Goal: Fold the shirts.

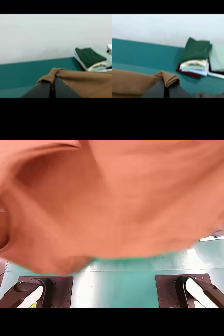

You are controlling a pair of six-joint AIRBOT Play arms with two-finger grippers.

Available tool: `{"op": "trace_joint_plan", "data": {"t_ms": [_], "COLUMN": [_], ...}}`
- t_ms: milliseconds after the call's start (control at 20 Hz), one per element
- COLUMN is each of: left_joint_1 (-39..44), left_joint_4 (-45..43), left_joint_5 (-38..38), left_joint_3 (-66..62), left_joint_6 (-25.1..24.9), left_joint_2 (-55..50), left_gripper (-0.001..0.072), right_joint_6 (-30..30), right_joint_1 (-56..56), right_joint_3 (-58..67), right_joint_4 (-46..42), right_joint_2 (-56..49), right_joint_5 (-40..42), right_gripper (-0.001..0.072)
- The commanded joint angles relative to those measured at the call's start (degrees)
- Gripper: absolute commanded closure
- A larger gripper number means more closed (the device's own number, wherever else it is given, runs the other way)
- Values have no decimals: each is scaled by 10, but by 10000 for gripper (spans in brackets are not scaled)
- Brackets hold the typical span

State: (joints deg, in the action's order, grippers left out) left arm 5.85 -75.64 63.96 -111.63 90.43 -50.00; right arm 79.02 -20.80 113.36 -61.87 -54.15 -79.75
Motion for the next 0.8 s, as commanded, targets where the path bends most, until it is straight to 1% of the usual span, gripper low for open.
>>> {"op": "trace_joint_plan", "data": {"t_ms": [0,100,200,300,350,500,650,700,750], "left_joint_1": [-1,-1,-1,0,0,-1,-1,-5,-12], "left_joint_4": [-30,-20,4,25,27,52,71,71,71], "left_joint_5": [21,22,20,10,4,-51,-102,-100,-82], "left_joint_3": [111,168,210,226,226,225,224,222,216], "left_joint_6": [2,13,12,10,10,10,10,10,9], "left_joint_2": [-67,-137,-214,-296,-334,-414,-438,-437,-437], "left_gripper": [682,682,682,682,682,682,682,682,682], "right_joint_6": [16,15,15,15,15,16,15,15,15], "right_joint_1": [9,29,50,69,78,97,111,111,110], "right_joint_3": [-35,-109,-181,-229,-245,-224,-148,-128,-110], "right_joint_4": [-12,-14,-27,-42,-41,-37,-38,-40,-47], "right_joint_2": [-83,-137,-196,-256,-285,-365,-421,-428,-433], "right_joint_5": [-49,-49,-40,-19,5,49,63,61,56], "right_gripper": [698,698,698,698,697,698,697,698,697]}}
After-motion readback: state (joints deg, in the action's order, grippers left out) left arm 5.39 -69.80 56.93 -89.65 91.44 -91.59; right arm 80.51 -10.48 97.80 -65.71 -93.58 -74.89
